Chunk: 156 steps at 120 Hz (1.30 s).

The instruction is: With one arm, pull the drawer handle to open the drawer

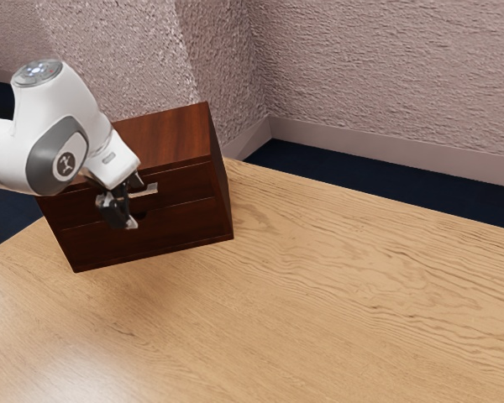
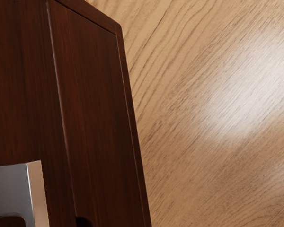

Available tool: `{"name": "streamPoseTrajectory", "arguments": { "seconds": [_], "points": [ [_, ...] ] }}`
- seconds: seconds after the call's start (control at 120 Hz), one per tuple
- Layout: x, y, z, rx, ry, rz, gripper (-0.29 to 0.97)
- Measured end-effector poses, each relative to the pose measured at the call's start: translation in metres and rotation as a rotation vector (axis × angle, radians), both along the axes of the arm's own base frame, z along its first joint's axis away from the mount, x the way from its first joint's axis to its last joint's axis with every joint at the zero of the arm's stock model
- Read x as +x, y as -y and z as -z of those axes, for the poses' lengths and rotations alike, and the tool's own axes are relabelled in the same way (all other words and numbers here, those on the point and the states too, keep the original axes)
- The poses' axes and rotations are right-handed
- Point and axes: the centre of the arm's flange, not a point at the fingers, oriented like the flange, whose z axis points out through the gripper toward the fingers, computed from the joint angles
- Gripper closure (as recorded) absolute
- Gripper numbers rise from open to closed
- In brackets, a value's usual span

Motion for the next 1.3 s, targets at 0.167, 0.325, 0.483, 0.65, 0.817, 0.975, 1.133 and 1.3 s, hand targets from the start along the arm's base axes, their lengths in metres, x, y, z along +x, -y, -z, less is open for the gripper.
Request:
{"name": "streamPoseTrajectory", "arguments": {
  "seconds": [0.167,0.325,0.483,0.65,0.817,0.975,1.133,1.3],
  "points": [
    [-0.009,-0.008,-0.008,-0.007,0.032,-0.016,0.0],
    [-0.024,0.014,-0.033,-0.072,0.072,-0.014,0.0],
    [-0.035,0.017,-0.03,-0.098,0.071,-0.027,0.0],
    [-0.041,0.008,-0.02,-0.086,0.076,-0.048,0.0],
    [-0.038,-0.004,-0.013,-0.058,0.086,-0.067,0.0],
    [-0.031,-0.009,-0.006,-0.036,0.104,-0.072,0.0],
    [-0.021,-0.015,0.01,-0.034,0.107,-0.081,0.0],
    [-0.019,-0.019,0.011,-0.029,0.129,-0.093,0.0]
  ]
}}
